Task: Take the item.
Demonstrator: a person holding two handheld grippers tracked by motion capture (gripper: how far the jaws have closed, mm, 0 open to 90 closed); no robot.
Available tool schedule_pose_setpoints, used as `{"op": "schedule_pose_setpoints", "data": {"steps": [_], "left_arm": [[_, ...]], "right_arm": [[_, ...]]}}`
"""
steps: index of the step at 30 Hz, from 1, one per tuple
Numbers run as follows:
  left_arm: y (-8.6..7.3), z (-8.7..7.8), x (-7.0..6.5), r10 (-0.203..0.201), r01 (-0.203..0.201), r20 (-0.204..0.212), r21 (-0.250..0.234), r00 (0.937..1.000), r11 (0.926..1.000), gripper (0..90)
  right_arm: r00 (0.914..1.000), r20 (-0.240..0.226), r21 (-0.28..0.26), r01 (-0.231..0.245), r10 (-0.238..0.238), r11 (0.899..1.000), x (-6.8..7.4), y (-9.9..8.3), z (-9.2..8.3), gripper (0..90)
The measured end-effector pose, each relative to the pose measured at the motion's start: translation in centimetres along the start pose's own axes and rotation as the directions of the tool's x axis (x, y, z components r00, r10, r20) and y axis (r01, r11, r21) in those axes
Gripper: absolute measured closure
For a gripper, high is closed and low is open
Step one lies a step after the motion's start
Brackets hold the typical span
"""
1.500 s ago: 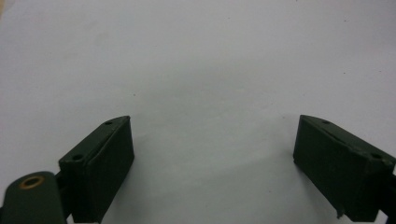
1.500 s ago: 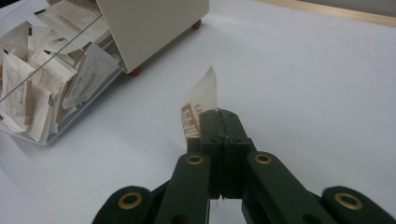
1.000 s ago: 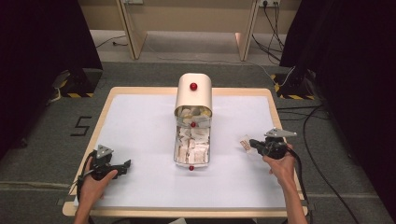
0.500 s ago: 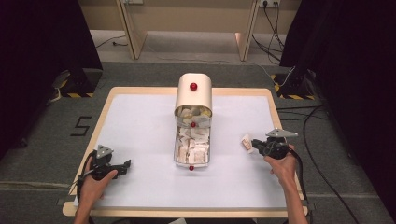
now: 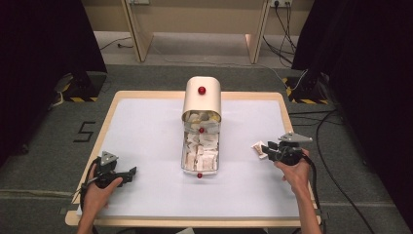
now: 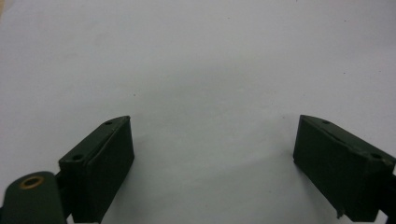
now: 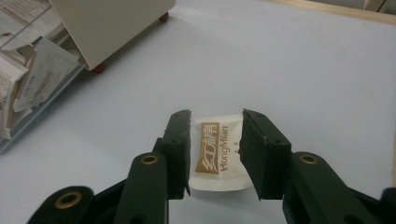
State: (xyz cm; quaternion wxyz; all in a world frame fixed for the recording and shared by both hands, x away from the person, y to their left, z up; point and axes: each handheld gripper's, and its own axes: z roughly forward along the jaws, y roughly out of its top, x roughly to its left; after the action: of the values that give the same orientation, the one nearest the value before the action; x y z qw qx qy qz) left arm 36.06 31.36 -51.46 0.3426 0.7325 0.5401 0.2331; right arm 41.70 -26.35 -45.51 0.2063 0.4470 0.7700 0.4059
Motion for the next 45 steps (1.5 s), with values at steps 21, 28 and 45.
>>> {"op": "schedule_pose_setpoints", "data": {"steps": [21,28,45], "left_arm": [[0.0,0.0,0.0,0.000,0.000,0.000,0.000,1.0000,1.0000,11.4],[0.0,0.0,0.0,0.000,0.000,0.001,0.000,1.0000,1.0000,11.4],[0.0,0.0,0.0,0.000,0.000,0.001,0.000,1.0000,1.0000,11.4]], "right_arm": [[0.9996,-0.018,-0.045,-0.024,0.023,0.999,2.3,1.5,-0.6,39.3],[0.9993,-0.030,-0.055,-0.024,0.023,0.998,3.1,1.8,-0.8,36.7],[0.9995,-0.032,-0.050,-0.001,0.000,0.999,4.6,1.5,-1.2,33.1]]}}
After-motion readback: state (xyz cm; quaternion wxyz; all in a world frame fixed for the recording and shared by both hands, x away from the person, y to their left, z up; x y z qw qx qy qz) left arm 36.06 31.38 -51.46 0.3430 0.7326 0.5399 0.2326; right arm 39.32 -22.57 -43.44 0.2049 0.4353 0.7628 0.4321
